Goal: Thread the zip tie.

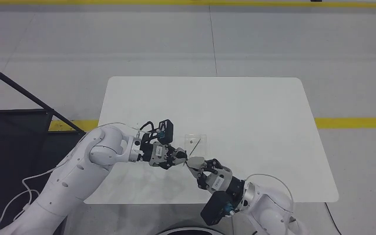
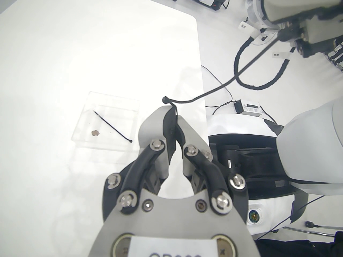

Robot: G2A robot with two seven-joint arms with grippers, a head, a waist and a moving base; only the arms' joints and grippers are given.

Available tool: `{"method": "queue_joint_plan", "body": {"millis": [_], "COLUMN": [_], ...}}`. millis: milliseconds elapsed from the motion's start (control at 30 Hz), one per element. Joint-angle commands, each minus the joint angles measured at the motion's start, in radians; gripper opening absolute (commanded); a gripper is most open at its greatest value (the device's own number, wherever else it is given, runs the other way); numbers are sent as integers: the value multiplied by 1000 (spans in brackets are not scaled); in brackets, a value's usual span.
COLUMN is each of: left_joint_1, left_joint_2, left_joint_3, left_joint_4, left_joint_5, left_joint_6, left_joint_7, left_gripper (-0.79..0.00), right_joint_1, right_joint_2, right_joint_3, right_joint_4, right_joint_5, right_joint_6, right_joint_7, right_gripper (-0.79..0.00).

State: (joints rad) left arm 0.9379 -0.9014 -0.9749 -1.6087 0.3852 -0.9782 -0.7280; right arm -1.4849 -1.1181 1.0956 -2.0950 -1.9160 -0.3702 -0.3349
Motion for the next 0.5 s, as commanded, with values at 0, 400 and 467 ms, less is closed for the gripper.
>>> {"method": "queue_joint_plan", "body": {"millis": [0,400,467], "left_joint_1": [0,0,0], "left_joint_2": [0,0,0], "left_joint_3": [0,0,0], "left_joint_4": [0,0,0], "left_joint_5": [0,0,0], "left_joint_6": [0,0,0], "left_joint_7": [0,0,0], "left_gripper": [-785,-785,-785], "right_joint_1": [3,13,11], "right_joint_2": [-1,-6,-8], "right_joint_3": [-1,-16,-16], "right_joint_4": [2,8,10], "right_joint_5": [2,8,10], "right_joint_6": [4,51,70], "right_joint_7": [5,21,28], "right_gripper": [-785,-785,-785]}}
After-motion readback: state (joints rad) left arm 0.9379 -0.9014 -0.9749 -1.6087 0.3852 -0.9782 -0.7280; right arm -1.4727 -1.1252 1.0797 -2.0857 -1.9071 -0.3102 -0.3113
